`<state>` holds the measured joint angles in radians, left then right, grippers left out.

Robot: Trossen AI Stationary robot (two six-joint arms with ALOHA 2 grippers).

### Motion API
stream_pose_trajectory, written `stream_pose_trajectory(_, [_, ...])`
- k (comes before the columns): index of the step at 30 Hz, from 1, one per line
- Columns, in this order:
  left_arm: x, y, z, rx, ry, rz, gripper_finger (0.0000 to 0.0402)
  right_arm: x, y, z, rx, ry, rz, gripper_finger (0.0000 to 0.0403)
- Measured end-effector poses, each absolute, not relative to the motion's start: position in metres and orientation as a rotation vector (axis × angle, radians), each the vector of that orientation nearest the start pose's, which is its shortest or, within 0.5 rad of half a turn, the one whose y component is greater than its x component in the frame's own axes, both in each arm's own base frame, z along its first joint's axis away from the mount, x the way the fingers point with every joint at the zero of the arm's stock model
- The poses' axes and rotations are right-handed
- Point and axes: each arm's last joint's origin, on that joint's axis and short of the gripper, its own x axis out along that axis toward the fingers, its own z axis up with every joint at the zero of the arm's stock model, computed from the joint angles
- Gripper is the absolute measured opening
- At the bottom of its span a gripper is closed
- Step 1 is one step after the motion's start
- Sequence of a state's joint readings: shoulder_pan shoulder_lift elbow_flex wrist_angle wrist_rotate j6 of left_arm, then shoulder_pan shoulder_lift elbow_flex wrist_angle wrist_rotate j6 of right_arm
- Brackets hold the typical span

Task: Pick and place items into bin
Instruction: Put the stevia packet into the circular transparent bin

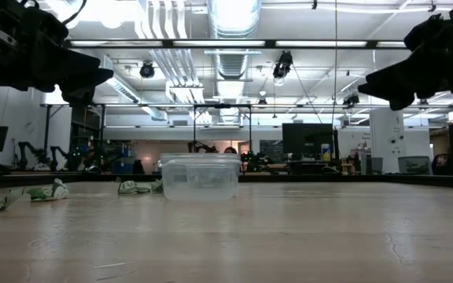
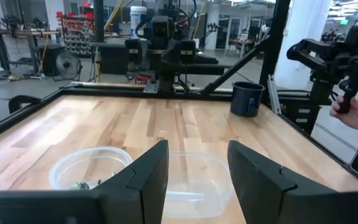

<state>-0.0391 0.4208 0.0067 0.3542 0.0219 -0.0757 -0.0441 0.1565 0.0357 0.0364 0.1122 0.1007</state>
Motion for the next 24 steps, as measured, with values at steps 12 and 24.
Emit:
stream_pose_trajectory(12, [0.136,-0.006,0.154,-0.099,0.110,-0.058,0.0149,0.105,-0.006,0.165,0.014,0.079,-0.087,0.0196])
stream_pose_trajectory(24, [0.149,-0.007,0.144,-0.198,0.185,-0.045,0.0149,0.105,-0.005,0.160,-0.007,0.076,-0.068,0.0196])
